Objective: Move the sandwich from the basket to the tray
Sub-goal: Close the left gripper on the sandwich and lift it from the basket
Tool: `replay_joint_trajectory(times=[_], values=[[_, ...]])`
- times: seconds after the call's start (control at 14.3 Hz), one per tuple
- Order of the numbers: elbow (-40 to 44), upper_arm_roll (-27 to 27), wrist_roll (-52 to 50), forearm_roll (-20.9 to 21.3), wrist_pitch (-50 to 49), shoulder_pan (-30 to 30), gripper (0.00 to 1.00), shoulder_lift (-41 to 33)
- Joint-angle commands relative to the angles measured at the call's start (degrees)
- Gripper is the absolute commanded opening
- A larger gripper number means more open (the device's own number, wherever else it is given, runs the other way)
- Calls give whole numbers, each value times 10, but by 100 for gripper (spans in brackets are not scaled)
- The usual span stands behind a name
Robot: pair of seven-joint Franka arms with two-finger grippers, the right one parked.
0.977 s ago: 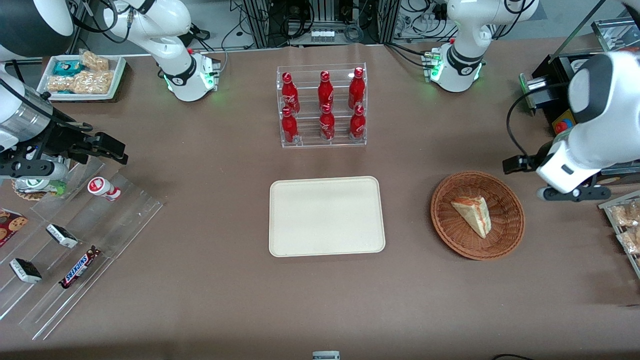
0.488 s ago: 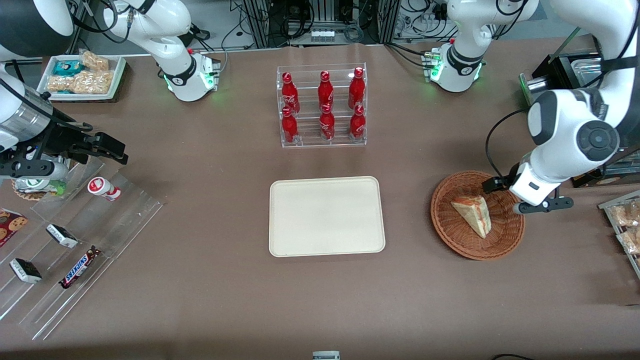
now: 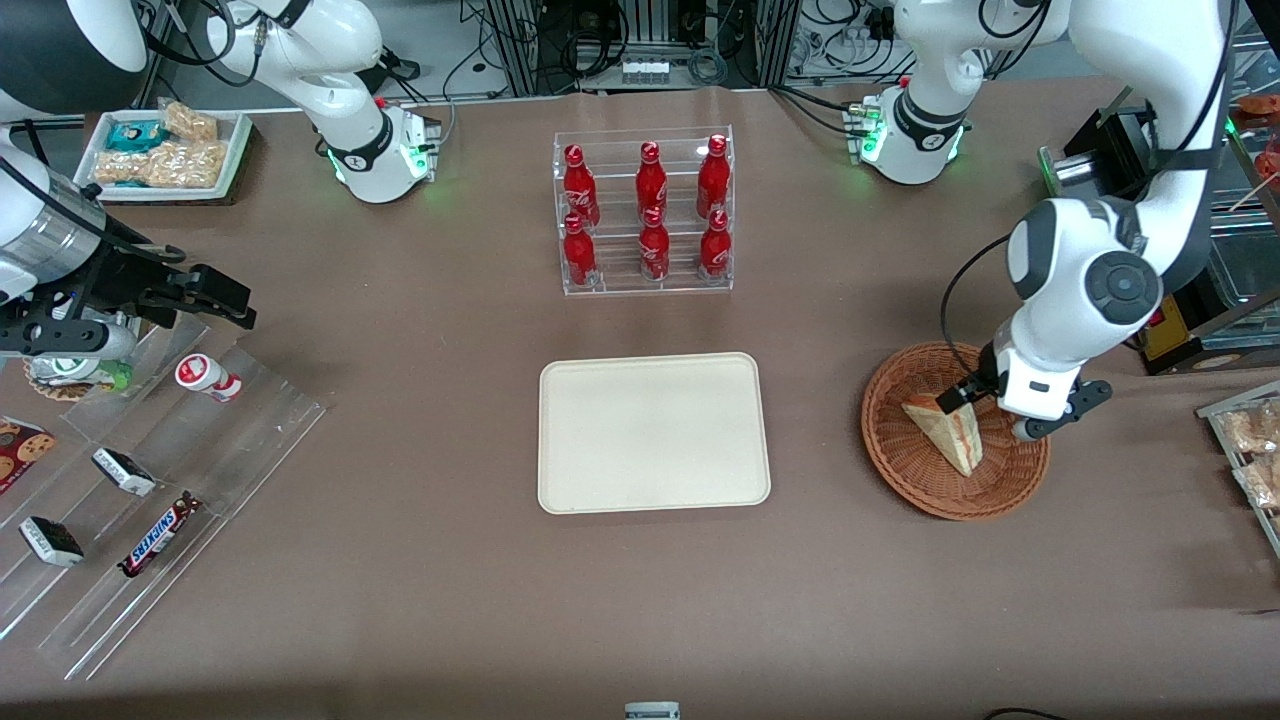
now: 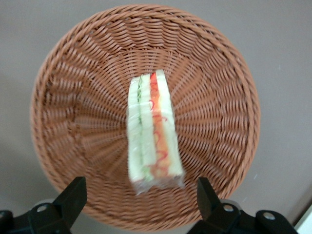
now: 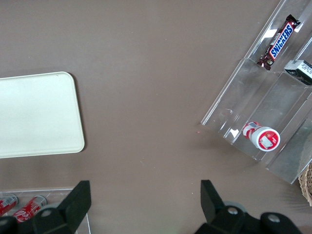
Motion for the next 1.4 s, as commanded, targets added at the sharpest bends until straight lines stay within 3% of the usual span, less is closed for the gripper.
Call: replay_joint_trajectory(times=[0.0,0.14,0.21,0.28,0.35,0.42,0.63,0.84,1.05,1.33], values=[[0,3,-96,8,48,-3,100,29],[3,4,-99,8,59,-2,98,48],[4,4,-99,8,62,-2,79,53],[5,4,-100,8,63,-1,41,55],[5,4,-99,8,63,1,15,55],[5,4,-99,8,63,1,9,55],[8,4,-95,8,52,-2,4,48],[67,1,-92,7,-42,-6,4,39],[127,1,-100,5,-120,-41,4,42],[165,1,-100,-4,-118,-113,4,53]])
